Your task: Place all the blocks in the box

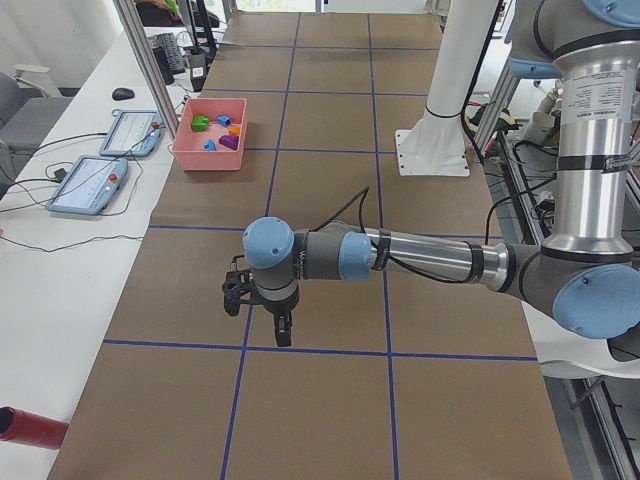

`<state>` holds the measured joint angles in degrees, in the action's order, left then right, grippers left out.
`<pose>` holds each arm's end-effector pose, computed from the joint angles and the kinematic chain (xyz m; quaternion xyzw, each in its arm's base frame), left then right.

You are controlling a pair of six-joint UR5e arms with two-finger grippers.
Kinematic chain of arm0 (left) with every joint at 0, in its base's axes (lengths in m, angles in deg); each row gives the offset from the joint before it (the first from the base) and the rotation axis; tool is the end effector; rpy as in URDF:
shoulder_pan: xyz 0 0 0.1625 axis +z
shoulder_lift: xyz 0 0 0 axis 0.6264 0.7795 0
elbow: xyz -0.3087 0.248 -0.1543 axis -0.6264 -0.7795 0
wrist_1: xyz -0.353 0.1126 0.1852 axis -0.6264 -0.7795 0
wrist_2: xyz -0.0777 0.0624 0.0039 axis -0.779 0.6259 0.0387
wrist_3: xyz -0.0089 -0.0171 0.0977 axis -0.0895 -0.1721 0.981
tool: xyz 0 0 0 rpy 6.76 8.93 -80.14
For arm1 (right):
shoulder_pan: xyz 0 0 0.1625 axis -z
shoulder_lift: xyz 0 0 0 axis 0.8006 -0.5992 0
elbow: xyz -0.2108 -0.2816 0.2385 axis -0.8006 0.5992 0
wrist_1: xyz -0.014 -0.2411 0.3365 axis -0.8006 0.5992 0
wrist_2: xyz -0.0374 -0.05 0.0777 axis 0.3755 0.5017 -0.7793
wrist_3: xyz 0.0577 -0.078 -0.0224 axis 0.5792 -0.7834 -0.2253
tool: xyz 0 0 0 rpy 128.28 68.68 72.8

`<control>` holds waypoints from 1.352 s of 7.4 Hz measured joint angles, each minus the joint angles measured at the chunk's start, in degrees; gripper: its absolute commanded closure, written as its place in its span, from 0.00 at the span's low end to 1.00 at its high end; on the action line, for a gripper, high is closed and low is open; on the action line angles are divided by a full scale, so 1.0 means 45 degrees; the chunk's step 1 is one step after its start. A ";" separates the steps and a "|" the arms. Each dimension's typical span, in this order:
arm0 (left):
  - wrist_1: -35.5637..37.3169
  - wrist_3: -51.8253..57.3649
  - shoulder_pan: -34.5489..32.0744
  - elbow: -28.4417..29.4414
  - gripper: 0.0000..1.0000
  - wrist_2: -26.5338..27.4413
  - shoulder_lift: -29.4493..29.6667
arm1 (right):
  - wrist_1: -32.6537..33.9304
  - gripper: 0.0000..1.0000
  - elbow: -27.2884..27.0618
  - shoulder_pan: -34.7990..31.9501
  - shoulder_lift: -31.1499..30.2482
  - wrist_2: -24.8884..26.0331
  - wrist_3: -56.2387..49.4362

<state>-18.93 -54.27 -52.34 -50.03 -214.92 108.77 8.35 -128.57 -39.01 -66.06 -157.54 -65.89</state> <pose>-0.0712 -0.4690 0.6088 -0.0168 0.3894 -0.0570 0.9191 0.0771 -0.4167 0.6208 0.0166 -0.3948 0.0415 0.9177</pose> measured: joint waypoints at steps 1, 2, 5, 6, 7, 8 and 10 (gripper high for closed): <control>0.0000 -0.0005 0.0000 0.0000 0.00 0.0000 -0.0011 | -0.0002 0.00 0.0000 0.0000 0.0000 0.0001 0.0073; 0.0000 -0.0007 -0.0001 0.0000 0.00 0.0000 -0.0019 | -0.0003 0.00 0.0008 0.0000 0.0000 0.0008 0.0106; 0.0010 -0.0005 -0.0004 0.0001 0.00 0.0000 -0.0039 | -0.0003 0.00 0.0001 0.0000 0.0005 -0.0002 0.0082; -0.0014 0.0036 -0.0004 -0.0002 0.00 0.0004 -0.0042 | -0.0003 0.00 -0.0001 0.0000 0.0012 -0.0001 0.0027; -0.0039 0.0125 -0.0003 -0.0029 0.00 0.0017 -0.0057 | 0.0000 0.00 -0.0002 0.0000 0.0016 0.0003 -0.0011; -0.0055 0.0195 0.0005 -0.0079 0.00 0.0024 -0.0065 | 0.0009 0.00 -0.0003 0.0000 0.0018 0.0001 -0.0033; -0.0035 0.0608 0.0013 -0.0156 0.00 0.0021 -0.0091 | 0.0015 0.00 -0.0003 0.0000 0.0026 0.0008 -0.0060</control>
<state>-19.08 -51.53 -52.28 -50.73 -214.82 108.36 8.42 -128.58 -39.01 -65.95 -157.51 -66.16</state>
